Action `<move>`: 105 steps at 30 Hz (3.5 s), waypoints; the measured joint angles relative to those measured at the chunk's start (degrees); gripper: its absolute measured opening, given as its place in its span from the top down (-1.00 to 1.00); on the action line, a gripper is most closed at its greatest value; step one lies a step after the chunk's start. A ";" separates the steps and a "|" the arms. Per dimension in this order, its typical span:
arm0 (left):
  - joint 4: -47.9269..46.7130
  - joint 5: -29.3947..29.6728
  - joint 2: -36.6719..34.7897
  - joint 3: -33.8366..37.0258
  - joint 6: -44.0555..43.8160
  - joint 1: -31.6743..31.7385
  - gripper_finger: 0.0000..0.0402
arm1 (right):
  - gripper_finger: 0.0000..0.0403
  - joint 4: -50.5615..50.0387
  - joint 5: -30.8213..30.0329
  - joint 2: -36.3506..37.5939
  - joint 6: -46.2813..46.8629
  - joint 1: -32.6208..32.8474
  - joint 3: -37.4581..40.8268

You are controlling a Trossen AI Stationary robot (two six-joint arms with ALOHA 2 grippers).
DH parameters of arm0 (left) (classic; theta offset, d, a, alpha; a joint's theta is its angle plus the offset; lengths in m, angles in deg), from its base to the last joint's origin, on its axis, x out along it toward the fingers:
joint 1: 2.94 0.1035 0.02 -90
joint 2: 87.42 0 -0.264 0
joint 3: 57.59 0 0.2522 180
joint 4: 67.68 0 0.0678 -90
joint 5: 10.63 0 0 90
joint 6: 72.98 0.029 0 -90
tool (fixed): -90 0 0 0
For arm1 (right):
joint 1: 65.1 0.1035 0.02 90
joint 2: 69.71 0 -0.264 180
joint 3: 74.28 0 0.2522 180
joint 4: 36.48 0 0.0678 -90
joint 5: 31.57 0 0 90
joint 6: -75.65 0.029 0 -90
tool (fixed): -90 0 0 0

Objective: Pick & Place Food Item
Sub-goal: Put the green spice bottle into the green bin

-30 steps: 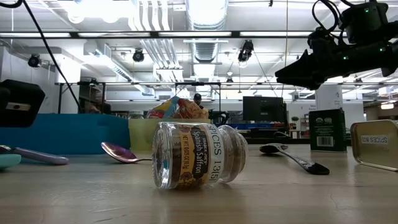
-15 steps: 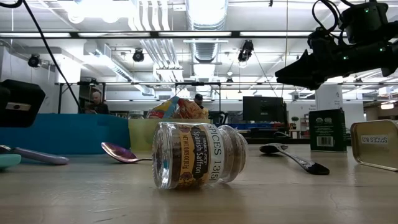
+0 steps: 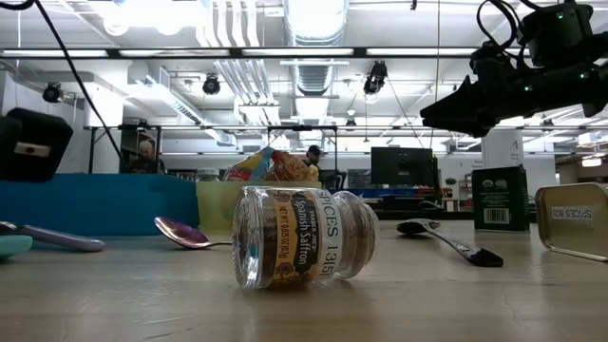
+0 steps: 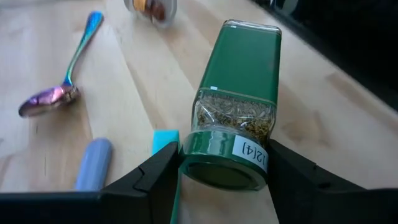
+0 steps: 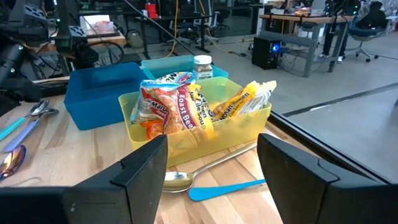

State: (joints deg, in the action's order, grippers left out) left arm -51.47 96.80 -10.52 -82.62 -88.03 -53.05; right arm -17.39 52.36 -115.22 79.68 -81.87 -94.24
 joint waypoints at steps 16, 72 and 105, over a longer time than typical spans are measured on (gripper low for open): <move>-1.33 0.13 -14.55 -0.04 -15.85 2.66 0.02 | -0.22 -0.01 0.01 -0.01 0.00 -0.01 -0.02; -56.60 -14.85 -9.49 -35.98 -22.36 16.05 0.02 | -0.22 -0.01 0.01 0.00 0.00 0.00 -0.02; -65.59 -49.28 -3.22 -42.69 -64.98 35.46 0.02 | -0.22 -0.03 0.00 0.00 0.00 0.00 -0.01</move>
State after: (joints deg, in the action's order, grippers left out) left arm -117.06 47.52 -13.74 -125.31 -153.01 -17.59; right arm -17.42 52.36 -115.22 79.68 -81.87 -94.25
